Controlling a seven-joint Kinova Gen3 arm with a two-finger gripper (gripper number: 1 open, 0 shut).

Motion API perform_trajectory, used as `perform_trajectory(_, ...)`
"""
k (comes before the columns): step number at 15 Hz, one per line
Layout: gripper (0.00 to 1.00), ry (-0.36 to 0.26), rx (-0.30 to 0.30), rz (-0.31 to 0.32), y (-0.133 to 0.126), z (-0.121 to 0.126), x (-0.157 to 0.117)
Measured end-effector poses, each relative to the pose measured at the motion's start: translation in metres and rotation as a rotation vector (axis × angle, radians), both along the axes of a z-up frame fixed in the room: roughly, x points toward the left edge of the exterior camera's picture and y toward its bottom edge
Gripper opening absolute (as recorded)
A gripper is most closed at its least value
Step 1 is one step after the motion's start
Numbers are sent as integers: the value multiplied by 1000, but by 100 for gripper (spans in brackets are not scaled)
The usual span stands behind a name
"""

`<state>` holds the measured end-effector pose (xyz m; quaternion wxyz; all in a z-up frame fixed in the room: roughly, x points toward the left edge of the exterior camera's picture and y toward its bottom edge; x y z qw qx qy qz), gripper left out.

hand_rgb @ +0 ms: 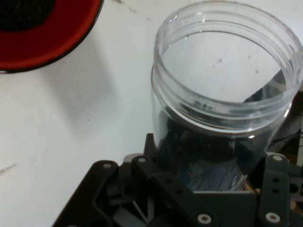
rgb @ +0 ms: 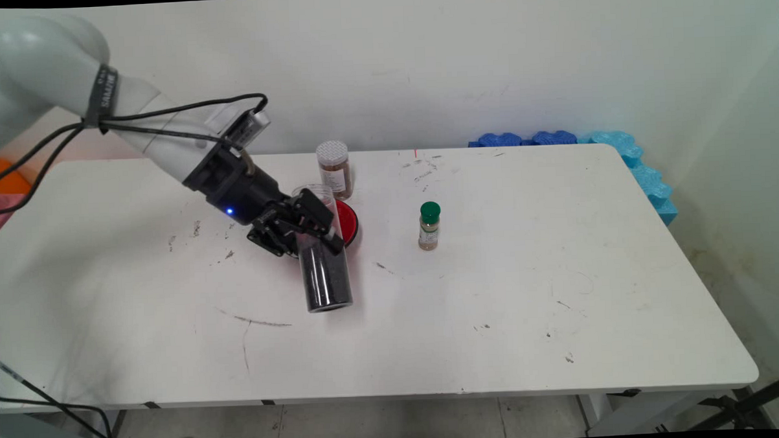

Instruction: Pour the black seasoning powder in the red bowl

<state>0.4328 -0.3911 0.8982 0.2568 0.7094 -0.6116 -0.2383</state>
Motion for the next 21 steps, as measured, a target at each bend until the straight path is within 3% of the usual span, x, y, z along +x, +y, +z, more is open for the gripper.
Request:
perform_trajectory(11, 0, -3, 239, 182, -37, -2, -10)
perform_trajectory(17, 0, -1, 367, 231, -45, -2, -19)
perform_trajectory(21, 0, 4, 407, 250, -53, -5, -24)
